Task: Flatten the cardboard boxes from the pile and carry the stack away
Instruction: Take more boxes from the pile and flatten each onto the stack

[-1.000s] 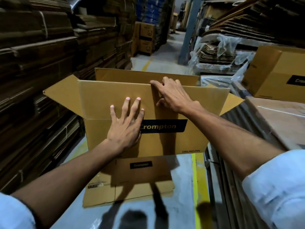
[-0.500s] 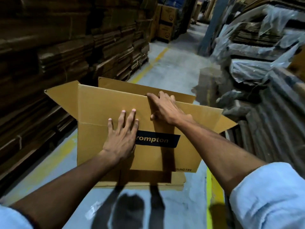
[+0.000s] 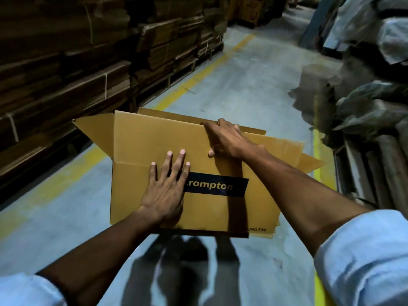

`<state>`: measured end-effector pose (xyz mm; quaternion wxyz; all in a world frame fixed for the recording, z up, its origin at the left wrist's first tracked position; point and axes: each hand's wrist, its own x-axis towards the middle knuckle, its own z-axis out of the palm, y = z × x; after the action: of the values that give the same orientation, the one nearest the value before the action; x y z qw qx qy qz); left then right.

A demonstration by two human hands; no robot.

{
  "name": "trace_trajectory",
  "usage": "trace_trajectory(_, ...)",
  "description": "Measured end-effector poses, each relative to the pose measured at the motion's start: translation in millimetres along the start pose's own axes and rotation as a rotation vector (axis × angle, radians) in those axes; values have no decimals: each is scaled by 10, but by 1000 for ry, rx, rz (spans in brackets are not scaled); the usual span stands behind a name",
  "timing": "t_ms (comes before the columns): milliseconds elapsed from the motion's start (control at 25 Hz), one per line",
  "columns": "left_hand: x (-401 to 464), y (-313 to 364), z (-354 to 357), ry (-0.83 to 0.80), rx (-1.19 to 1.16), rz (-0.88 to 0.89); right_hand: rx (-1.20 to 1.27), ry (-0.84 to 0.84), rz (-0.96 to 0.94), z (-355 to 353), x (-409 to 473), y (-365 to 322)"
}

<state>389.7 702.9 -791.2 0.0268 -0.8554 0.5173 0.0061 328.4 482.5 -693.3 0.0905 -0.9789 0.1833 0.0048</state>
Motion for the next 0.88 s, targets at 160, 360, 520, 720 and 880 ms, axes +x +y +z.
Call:
trace_trajectory(160,97,-14,503,-22,2,-15,11,-10,9,489,159,184)
trace_trajectory(360,226,51,971,-37,-40,-20,-4,-44,-30,879,334,399)
trace_trajectory(520,340,23,1176,-20,-49,-45,38,-14,3,1020,459,445)
trace_trajectory(720,495,0,1392,-41,-77,-98,-107,216,6,1240,325,482)
trace_trajectory(880,612,-27,1434,0,-71,-122,-70,465,164,1585,-116,773)
